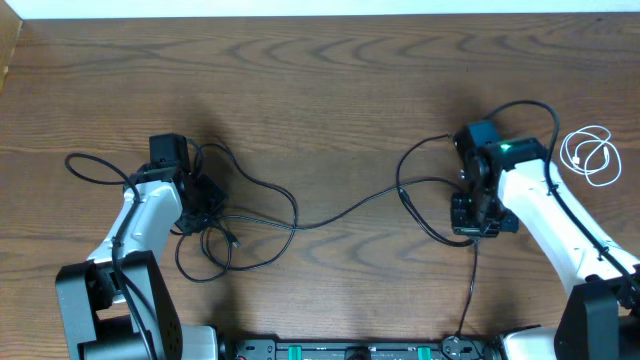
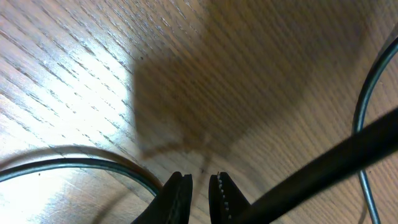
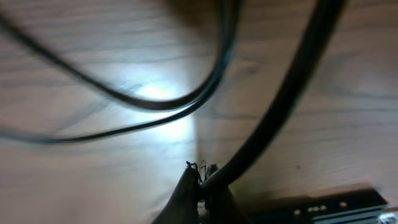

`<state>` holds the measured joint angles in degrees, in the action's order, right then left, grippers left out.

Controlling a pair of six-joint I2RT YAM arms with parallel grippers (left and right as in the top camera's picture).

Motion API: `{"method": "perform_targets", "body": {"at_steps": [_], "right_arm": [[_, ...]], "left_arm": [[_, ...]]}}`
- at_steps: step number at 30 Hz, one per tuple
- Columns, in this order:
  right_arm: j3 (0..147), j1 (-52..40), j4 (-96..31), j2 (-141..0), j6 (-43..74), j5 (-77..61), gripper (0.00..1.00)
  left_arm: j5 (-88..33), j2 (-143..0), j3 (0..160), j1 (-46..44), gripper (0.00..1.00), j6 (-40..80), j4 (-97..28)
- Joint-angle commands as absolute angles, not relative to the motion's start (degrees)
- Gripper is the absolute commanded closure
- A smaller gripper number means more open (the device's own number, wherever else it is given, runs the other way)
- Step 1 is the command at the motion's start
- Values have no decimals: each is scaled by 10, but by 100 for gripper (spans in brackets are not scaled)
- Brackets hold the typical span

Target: Untangle cables

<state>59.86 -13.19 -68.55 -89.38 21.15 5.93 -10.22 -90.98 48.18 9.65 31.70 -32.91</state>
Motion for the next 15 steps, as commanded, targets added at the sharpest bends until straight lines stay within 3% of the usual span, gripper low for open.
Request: {"method": "perform_targets", "body": {"at_steps": [1,15], "right_arm": [[570,-131,-665,-885,270,136,97],[466,-98,-516,-885,321,220,60]], "left_arm": [[-99,-907,475,98,84,320,-329],[-99,-907,475,98,83,320,-329]]}}
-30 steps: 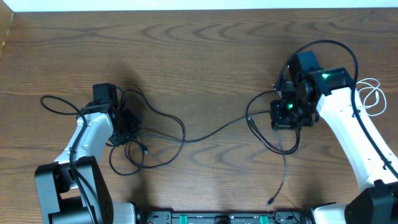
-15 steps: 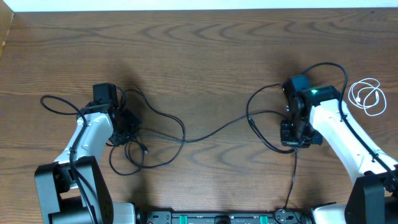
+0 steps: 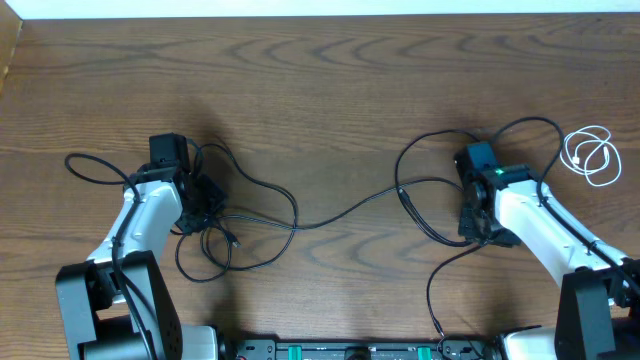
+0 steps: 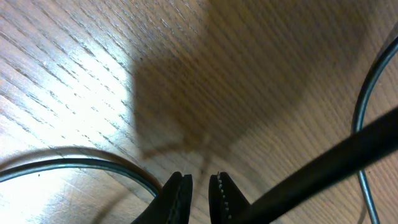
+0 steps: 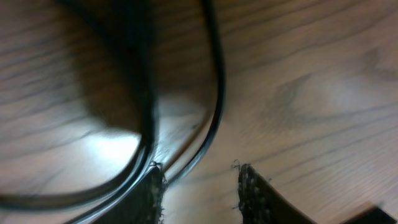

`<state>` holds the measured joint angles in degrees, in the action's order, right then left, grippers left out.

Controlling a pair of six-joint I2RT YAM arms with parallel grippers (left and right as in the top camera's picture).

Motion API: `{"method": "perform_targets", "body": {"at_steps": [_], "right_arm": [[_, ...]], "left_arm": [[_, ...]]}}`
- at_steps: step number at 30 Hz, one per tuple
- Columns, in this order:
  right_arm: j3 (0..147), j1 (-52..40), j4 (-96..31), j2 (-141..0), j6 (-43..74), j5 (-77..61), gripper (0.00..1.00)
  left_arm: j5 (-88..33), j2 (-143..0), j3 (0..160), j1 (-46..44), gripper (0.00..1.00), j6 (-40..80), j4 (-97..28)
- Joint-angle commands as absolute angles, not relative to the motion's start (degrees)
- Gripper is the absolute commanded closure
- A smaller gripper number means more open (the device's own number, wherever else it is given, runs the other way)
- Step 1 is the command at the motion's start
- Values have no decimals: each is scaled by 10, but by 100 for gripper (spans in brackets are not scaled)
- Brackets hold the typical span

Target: Untangle cables

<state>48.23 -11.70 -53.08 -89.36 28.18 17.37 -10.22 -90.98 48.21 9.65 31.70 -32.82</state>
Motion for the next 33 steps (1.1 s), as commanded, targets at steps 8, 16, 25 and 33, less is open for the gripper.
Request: {"method": "perform_targets", "body": {"at_steps": [8,16,25,33], "right_arm": [[455,-76,-486,-885,332,137,30],[457,-70,-481,-885,353,131,32],[423,-49,-422,-885,422,113,26],[329,-50,-286,-885,422,54,47]], "left_arm": [[-99,-907,475,98,83,320,-327],[-99,-907,475,98,83,320,-327],[-99,-907,475,98,83,320,-327],[-99,-907,475,98,83,320,-327]]}}
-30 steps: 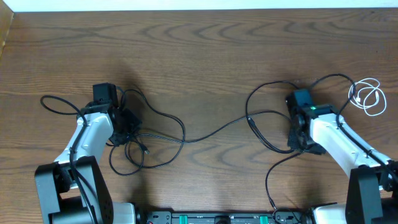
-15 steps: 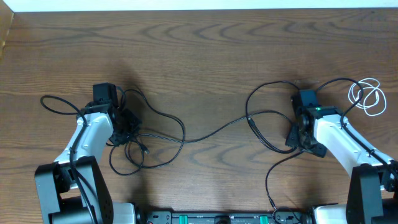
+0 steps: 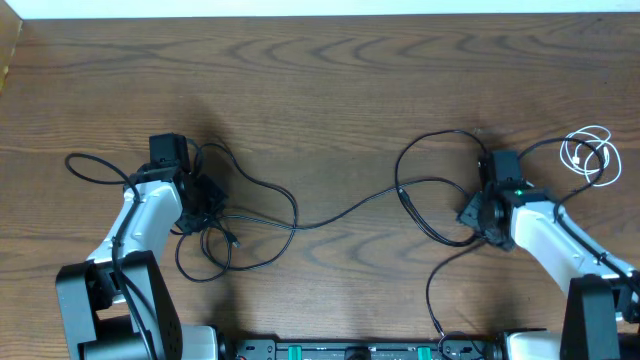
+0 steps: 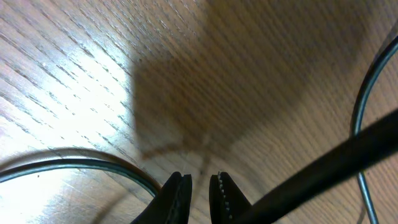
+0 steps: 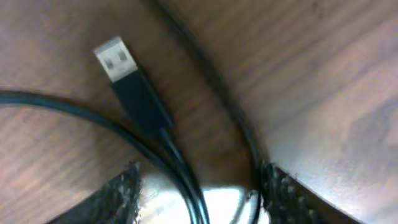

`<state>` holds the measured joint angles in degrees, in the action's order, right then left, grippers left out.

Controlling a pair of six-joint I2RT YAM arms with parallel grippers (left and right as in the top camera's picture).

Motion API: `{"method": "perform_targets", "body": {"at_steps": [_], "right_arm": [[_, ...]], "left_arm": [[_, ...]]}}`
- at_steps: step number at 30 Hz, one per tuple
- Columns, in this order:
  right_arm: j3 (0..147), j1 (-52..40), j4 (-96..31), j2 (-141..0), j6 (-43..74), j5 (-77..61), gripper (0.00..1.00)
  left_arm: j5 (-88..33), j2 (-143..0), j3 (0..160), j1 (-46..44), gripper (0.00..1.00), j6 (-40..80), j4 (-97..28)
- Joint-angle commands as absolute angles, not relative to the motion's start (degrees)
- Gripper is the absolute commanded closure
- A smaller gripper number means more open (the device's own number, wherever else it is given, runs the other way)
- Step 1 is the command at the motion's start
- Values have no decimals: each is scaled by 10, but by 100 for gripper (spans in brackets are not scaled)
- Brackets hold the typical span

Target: Untangle cables

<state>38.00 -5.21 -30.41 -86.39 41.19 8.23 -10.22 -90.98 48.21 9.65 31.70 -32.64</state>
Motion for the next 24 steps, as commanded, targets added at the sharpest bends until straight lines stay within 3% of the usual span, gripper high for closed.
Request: {"method": "perform_targets", "body": {"at_steps": [1,2,4,5,8,10,15,19,24], "right_arm": [[325,-50,-280,-885,420,54,54],[325,-50,-277,-885,412,51,73],[334,-50,-276,-884,375,26,88],[340,-50,-278,-884,357,9,90],[377,-50,-308,-880,296,-70,92],[412,-50,-338,-873,271,-124,99],[484,-50,-363,-851,165,-330,99],[532,-50,-362,-818,162,-455,99],[574,-50,-361,-744,168,-471,99]], "left_arm": [[-99,-907,475,98,83,320,-327],[-99,-907,475,98,83,320,-327],[-99,-907,475,98,83,320,-327],[-99,-907,475,98,83,320,-327],[-99,-907,475,98,83,320,-327],[-99,-907,475,98,83,320,-327],[-99,-907,475,98,83,320,-325],[-99,-907,475,98,83,320,-325],[-99,-907,475,98,83,320,-325]]}}
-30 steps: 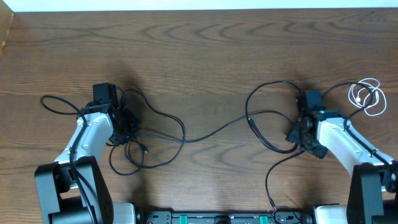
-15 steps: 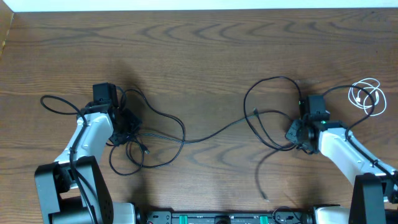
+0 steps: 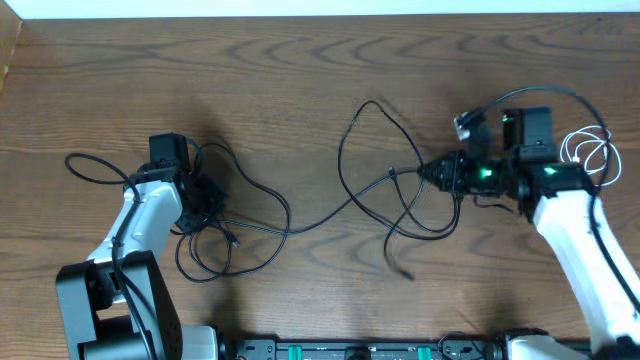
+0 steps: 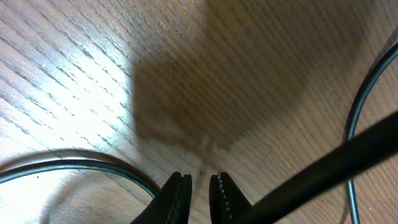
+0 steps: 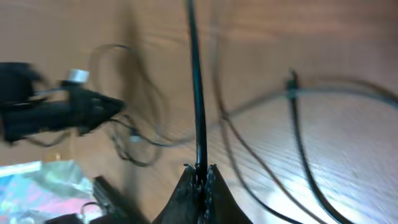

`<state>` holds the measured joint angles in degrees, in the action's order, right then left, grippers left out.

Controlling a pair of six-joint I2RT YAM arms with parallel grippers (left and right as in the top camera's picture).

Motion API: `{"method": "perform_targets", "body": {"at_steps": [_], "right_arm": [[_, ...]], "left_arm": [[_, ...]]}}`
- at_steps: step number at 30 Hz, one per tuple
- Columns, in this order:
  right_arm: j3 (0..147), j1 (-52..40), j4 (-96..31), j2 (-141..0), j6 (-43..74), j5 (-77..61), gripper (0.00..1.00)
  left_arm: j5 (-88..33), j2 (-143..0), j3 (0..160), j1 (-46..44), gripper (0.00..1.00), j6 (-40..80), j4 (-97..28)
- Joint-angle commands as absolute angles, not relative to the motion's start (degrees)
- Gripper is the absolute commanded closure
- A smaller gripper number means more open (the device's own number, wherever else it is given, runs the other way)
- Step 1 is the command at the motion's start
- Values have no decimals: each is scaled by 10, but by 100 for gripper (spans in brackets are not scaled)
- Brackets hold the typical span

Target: Untangle cables

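Note:
A long black cable (image 3: pixel 320 218) runs from a tangle of loops (image 3: pixel 215 240) by my left arm across the table to loose loops (image 3: pixel 385 150) in the middle. My right gripper (image 3: pixel 432 172) is raised off the table, pointing left. The right wrist view shows this gripper (image 5: pixel 199 169) shut on a strand of the black cable (image 5: pixel 196 93). My left gripper (image 3: pixel 197 207) sits low in the tangle. In the left wrist view this gripper (image 4: pixel 199 182) has its tips a narrow slit apart, with a thick black strand (image 4: pixel 323 162) leaving beside the right finger.
A coiled white cable (image 3: pixel 590 152) lies at the right edge, next to my right arm. A plug with a metal end (image 3: pixel 464 124) hangs by the right wrist. A free black cable end (image 3: pixel 405 272) lies near the front middle. Bare wood stretches along the back.
My right gripper was open, low over a USB plug and the cable's right-hand loops. Now it is shut on a strand, raised and further left, and the loops stand nearer the middle. The left arm is unchanged.
At first my right gripper was shut on the cable near the right loops. Then it was open there, and later open further right over a USB plug. Now it holds a strand up. My left gripper stayed in the tangle throughout.

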<state>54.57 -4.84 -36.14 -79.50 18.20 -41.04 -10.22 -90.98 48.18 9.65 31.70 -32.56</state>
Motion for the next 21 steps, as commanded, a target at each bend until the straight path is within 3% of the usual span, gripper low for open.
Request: {"method": "perform_targets", "body": {"at_steps": [1,5,11,14,21], "right_arm": [[579,-50,-355,-711,168,-471,99],[581,-50,-340,-635,168,-453,99],[581,-50,-369,-531,197,-305,99],[581,-50,-398,-491,204,-188,99],[581,-49,-490,-416,346,110,99]], "left_arm": [[-99,-907,475,98,83,320,-325],[-99,-907,475,98,83,320,-325],[-99,-907,475,98,83,320,-325],[-99,-907,475,98,83,320,-325],[-99,-907,475,98,83,320,-325]]}}
